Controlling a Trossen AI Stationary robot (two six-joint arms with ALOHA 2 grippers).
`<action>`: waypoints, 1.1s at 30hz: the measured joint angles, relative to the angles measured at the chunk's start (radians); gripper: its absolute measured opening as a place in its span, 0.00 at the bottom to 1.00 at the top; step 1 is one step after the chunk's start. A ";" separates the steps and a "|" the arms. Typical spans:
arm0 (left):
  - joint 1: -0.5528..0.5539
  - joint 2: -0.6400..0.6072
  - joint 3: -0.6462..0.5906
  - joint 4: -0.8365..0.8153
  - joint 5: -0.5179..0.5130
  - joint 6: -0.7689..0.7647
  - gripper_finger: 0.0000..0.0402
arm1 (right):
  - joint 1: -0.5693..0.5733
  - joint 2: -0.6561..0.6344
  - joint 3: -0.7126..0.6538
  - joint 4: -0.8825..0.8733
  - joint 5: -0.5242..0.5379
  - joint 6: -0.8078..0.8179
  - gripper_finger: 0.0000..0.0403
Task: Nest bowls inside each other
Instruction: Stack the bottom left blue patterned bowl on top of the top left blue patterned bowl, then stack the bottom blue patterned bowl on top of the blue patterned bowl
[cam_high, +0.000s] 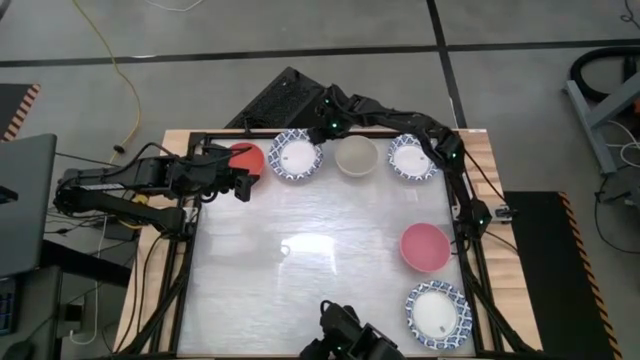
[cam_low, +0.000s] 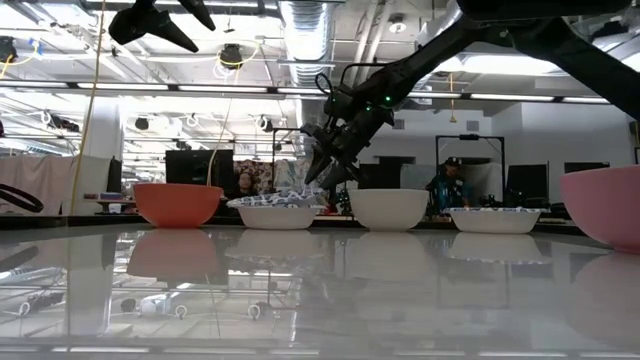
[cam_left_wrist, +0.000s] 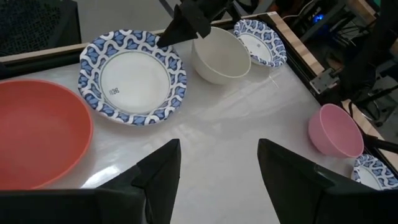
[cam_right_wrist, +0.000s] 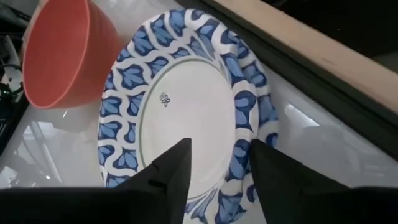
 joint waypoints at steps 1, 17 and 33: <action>0.000 0.000 0.000 0.000 0.000 0.000 0.51 | -0.003 -0.001 0.000 0.000 0.000 0.000 0.47; 0.000 0.000 0.000 -0.002 0.003 0.021 0.51 | -0.026 -0.268 0.000 -0.270 -0.029 -0.253 0.46; 0.000 0.000 0.000 -0.001 0.009 0.080 0.51 | 0.290 -0.788 0.000 -0.909 0.030 -0.365 0.46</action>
